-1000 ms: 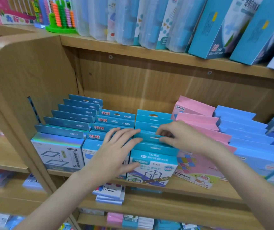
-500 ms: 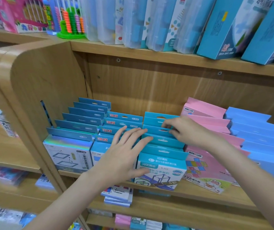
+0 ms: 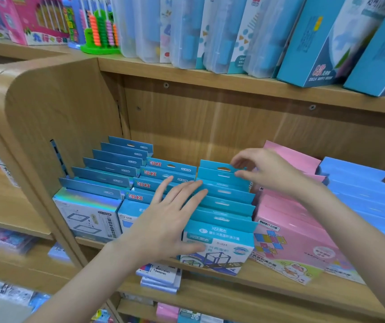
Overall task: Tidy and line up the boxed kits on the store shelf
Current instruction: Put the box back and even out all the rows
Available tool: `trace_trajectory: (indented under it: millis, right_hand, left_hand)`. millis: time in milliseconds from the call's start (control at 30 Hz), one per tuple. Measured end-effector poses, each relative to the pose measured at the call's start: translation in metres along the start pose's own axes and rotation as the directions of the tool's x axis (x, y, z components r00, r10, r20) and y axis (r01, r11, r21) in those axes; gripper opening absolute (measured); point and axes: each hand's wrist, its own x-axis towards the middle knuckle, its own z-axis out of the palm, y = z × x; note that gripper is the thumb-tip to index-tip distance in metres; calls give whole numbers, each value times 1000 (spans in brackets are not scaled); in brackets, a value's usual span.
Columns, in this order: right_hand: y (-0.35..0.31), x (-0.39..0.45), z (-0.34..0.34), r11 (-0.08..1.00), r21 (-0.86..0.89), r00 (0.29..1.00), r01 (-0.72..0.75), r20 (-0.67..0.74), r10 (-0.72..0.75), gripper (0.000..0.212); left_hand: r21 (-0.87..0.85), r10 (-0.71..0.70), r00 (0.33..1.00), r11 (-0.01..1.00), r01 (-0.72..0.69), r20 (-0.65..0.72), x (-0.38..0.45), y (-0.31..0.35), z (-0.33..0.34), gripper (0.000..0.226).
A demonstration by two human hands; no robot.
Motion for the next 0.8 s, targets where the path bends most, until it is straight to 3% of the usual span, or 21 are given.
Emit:
trace_trajectory:
  millis: [100,167,333,467,800]
  right_hand:
    - [13,9,6,994,-95,998,47,55,-42,26]
    - [19,15,3,997,-56,993,52,105,-45,26]
    - [29,31,9,980,-131,916,151,391,-89,21]
    - [27,39,10,971,-119,890,209,435,-138,11]
    - [16,34,6,971,-84,870,226,465,-162,11]
  left_hand:
    - [26,-11,1000,1000,11,25,5,8,-6,97]
    - [46,-29,997,999,26,69,9,10,-9,99]
    - [81,-57,988,996,46,144,20,17,-13,100]
    - [113,-99,958,991,71,268,25,20,-14,100]
    - [109,-70,976,993,48,207,20,18,-18,94]
